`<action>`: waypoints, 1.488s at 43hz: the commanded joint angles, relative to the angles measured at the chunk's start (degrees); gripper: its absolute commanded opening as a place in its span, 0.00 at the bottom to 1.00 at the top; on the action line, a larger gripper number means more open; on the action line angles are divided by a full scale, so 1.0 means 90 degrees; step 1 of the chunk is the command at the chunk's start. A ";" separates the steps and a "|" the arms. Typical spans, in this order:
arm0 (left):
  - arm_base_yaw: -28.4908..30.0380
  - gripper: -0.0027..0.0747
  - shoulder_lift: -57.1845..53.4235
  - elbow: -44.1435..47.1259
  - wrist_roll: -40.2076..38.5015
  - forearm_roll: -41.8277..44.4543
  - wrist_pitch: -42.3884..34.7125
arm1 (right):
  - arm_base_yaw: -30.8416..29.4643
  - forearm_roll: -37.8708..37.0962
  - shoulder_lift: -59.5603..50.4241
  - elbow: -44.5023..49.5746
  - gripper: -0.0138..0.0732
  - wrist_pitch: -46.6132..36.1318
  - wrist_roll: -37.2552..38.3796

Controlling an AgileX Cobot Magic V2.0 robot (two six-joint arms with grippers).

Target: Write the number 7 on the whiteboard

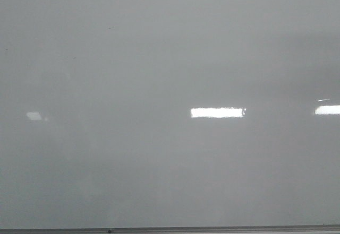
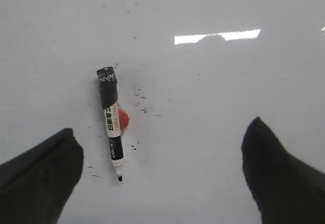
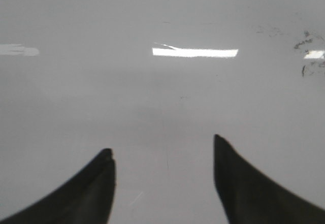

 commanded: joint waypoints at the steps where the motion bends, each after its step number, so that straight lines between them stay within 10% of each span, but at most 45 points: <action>1: -0.0039 0.91 0.0109 -0.0110 -0.0007 -0.0001 -0.0662 | -0.0005 -0.0033 0.0082 -0.0238 0.89 -0.0450 -0.0003; 27: 0.1042 0.76 0.4552 -0.1159 -0.0432 0.0014 -0.0983 | -0.0005 -0.0033 0.0082 -0.0238 0.89 -0.0310 -0.0003; 53: 0.1042 0.66 0.5919 -0.1207 -0.0364 0.0419 -0.3089 | -0.0005 -0.0033 0.0082 -0.0238 0.89 -0.0310 -0.0003; 64: 0.1042 0.31 0.5930 -0.1207 -0.0364 0.0419 -0.3173 | -0.0005 -0.0033 0.0082 -0.0238 0.89 -0.0310 -0.0003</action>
